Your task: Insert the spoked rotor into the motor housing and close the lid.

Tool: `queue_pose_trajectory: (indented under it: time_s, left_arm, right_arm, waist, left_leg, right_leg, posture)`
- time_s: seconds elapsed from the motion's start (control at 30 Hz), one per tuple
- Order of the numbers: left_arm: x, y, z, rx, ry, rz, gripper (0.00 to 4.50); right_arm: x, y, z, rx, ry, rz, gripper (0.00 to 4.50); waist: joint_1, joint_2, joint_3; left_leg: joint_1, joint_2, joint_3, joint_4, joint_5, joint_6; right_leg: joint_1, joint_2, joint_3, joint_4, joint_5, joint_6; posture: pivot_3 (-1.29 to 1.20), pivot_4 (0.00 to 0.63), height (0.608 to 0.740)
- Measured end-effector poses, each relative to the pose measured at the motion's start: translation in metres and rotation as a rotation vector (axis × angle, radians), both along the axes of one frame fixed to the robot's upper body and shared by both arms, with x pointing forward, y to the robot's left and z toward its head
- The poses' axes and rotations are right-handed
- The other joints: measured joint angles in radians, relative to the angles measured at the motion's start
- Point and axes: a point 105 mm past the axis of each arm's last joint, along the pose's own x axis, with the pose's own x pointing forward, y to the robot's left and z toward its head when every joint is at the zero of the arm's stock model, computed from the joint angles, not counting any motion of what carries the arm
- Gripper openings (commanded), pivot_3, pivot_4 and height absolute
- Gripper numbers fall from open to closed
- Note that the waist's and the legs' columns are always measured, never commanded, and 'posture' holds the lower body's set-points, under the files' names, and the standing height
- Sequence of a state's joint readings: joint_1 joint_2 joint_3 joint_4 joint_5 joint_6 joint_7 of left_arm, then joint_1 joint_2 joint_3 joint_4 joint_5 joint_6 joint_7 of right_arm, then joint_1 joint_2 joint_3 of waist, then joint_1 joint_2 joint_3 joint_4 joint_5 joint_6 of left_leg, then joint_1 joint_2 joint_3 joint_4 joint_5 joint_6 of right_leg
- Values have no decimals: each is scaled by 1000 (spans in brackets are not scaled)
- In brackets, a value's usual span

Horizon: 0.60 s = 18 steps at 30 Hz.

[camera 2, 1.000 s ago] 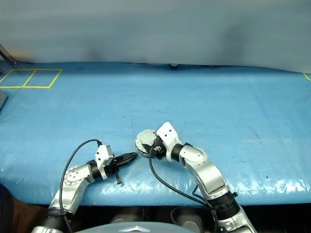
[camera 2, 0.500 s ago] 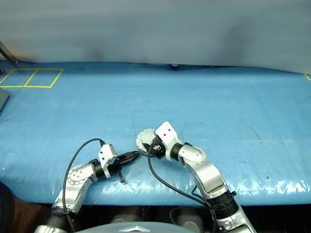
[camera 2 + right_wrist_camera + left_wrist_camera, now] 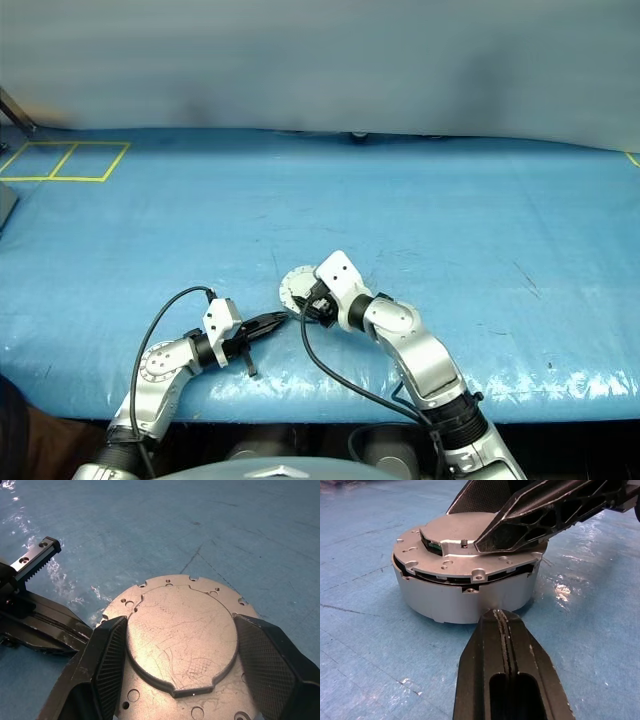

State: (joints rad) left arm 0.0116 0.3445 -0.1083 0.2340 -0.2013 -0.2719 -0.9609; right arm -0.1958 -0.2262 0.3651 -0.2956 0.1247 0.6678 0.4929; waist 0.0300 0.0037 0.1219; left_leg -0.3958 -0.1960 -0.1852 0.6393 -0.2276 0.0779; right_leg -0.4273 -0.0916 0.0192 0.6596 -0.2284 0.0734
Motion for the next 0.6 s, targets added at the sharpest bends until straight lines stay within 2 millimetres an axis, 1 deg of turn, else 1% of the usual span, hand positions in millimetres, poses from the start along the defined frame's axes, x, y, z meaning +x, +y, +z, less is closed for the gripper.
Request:
queue_pose_trajectory:
  time_s: [0.6]
  left_arm:
    - [0, 0, -1, 1, -9, 2, 0]
  right_arm:
    - [1, 1, 1, -35, 19, 13, 3017]
  waist:
    - [0, 0, 0]
  left_leg:
    - [0, 0, 0, 0, 0, 0]
  right_leg:
    - [0, 0, 0, 0, 0, 0]
  posture:
    - [0, 150, 740]
